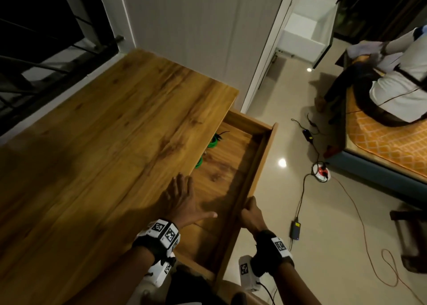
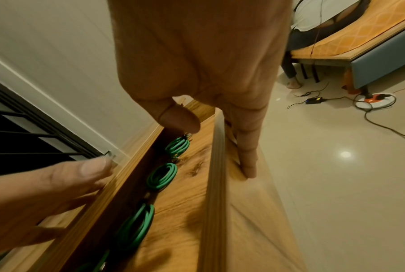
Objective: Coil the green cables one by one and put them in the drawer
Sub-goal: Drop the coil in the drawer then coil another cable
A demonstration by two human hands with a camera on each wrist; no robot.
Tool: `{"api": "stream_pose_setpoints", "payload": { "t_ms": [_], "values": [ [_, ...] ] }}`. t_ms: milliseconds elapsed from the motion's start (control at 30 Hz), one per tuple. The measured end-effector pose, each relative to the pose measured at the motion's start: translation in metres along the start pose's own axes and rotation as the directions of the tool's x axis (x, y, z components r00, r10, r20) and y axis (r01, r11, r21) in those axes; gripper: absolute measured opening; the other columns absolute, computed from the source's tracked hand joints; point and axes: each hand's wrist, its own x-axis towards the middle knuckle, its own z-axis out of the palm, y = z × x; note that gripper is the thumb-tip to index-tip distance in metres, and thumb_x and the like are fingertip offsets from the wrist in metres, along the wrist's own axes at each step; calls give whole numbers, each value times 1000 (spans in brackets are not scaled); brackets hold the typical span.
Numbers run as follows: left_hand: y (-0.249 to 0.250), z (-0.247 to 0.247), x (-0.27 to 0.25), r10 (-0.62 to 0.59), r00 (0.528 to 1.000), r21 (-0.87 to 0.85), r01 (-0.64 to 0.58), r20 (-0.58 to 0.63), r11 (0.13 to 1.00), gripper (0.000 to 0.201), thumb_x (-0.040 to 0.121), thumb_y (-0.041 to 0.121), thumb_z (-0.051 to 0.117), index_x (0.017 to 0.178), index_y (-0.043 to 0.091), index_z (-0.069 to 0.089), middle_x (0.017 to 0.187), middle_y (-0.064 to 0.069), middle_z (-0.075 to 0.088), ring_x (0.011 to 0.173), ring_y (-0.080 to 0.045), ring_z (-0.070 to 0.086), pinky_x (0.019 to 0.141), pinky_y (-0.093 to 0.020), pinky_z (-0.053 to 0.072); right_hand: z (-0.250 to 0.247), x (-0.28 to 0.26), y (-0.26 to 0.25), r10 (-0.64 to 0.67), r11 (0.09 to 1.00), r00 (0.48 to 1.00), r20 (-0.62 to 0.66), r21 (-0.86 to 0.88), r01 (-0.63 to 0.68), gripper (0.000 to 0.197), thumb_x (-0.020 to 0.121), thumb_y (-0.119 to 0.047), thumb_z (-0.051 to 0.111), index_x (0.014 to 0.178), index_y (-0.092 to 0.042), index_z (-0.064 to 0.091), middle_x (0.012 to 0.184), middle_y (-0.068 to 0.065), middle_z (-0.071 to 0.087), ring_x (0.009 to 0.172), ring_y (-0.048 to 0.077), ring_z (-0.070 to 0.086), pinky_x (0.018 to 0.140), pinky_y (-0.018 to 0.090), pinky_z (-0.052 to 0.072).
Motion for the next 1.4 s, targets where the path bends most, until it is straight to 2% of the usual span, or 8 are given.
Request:
{"api": "stream_pose_setpoints", "payload": {
  "t_ms": [333,500,633,800,900,1033,1167,1400],
  "values": [
    [-18,1,4,30,998,-17,-29,47,999,163,27,103,33,152,16,-26,156,-3,-38,146,-24,-31,121,-56,-7,46,22,-29,-116,983,990,80,155,102,42,78,-20,56,118,-23,46,114,8,67,96,31,69,82,56,59],
    [-29,5,-2,60,995,58,-56,-77,997,148,56,88,62,152,19,-26,158,0,-35,148,-18,-26,122,-47,-4,59,24,-49,-179,971,965,192,193,141,73,86,10,41,142,-36,33,128,-19,49,118,32,59,91,52,58],
    [-37,15,-7,49,976,157,-16,-210,988,152,50,85,68,152,17,-22,162,-11,-22,151,-28,-13,121,-51,-4,49,45,-49,-261,949,931,254,-109,296,85,82,19,40,158,-13,23,152,6,43,131,29,56,90,36,54],
    [-52,21,-8,-13,970,165,55,-243,985,158,39,85,71,154,12,-9,165,-14,-5,152,-30,2,118,-54,2,17,65,-79,-572,518,794,208,-658,546,87,69,15,47,150,-16,41,145,14,50,133,31,47,103,41,47],
    [-54,22,-4,-30,961,150,74,-276,986,162,34,85,72,155,11,-6,165,-16,-2,152,-32,4,119,-53,2,6,85,-111,-684,99,640,350,-825,557,104,69,13,55,159,-22,17,163,10,26,145,34,31,107,49,43],
    [-55,27,-2,-32,966,114,64,-257,991,168,22,86,73,155,10,5,164,-17,11,151,-33,14,117,-55,10,9,112,-156,-529,-315,591,609,-787,530,121,80,-1,64,152,-31,-28,168,6,-13,155,32,2,121,57,21],
    [-61,31,2,-12,966,92,37,-257,995,166,28,82,77,157,12,0,166,-12,1,153,-30,5,120,-56,9,19,134,-182,-393,-477,551,736,-675,563,131,75,-14,82,157,-27,-19,168,8,-15,155,31,-1,121,55,16],
    [-64,37,3,14,952,115,22,-305,993,157,40,76,79,157,10,-1,166,-12,-2,152,-30,-2,120,-54,1,19,151,-182,-352,-395,551,756,-654,645,125,77,-6,78,158,-32,-13,168,3,-14,156,27,-3,123,52,12]
  ]
}}
